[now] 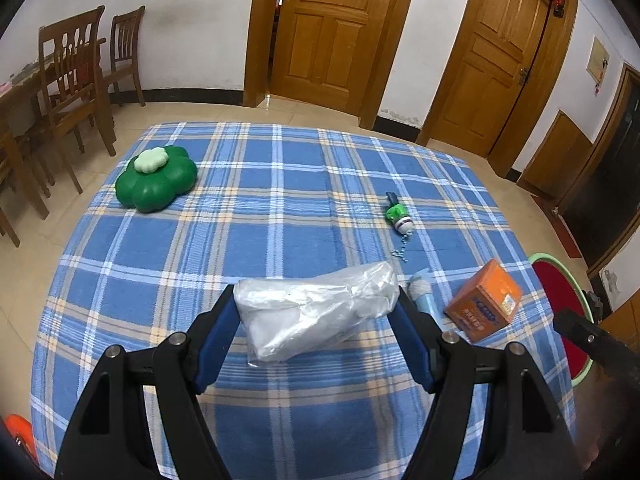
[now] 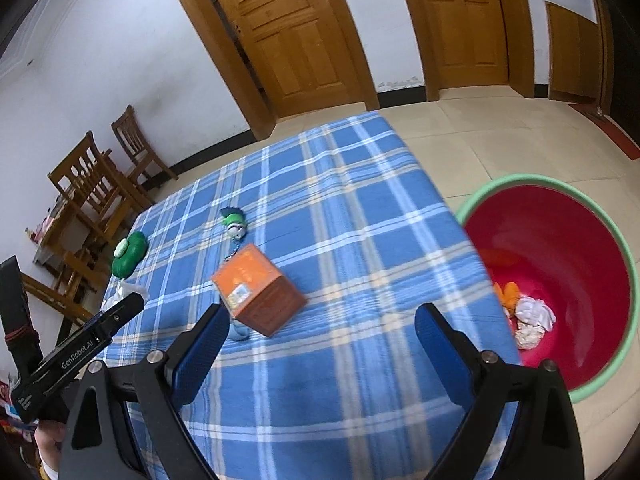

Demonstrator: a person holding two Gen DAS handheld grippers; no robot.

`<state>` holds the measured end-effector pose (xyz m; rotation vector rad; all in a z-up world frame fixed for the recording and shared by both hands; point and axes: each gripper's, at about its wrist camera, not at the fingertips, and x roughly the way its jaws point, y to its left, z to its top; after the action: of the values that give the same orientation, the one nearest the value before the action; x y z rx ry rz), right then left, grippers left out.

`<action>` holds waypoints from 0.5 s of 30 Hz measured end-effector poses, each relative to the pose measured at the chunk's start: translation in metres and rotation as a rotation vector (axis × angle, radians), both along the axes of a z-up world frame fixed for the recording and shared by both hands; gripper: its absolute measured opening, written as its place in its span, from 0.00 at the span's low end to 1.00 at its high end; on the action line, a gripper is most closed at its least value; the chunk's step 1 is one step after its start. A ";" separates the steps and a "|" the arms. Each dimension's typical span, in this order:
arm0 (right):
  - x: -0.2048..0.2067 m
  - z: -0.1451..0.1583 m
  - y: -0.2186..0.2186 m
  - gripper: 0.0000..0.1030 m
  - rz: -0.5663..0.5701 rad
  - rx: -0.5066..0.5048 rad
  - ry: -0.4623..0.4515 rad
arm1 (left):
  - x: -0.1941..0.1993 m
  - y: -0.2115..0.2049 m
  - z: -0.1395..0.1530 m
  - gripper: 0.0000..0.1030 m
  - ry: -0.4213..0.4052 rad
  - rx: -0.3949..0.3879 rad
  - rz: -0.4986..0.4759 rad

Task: Collect trash
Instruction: 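Grasp the orange box with the right gripper while the left gripper holds the bag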

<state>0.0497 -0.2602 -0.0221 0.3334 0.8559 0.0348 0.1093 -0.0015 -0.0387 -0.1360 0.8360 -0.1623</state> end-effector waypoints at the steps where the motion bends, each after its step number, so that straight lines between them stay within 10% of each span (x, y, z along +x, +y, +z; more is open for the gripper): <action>1: 0.003 -0.001 0.004 0.93 0.004 -0.001 0.003 | 0.000 0.002 -0.001 0.71 -0.001 0.002 0.002; 15: 0.040 -0.018 0.034 0.97 0.011 -0.031 0.049 | 0.006 0.026 -0.009 0.71 -0.022 -0.011 -0.005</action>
<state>0.0898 -0.2263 -0.0404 0.3017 0.9056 0.0242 0.1151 0.0244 -0.0476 -0.1419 0.8132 -0.1728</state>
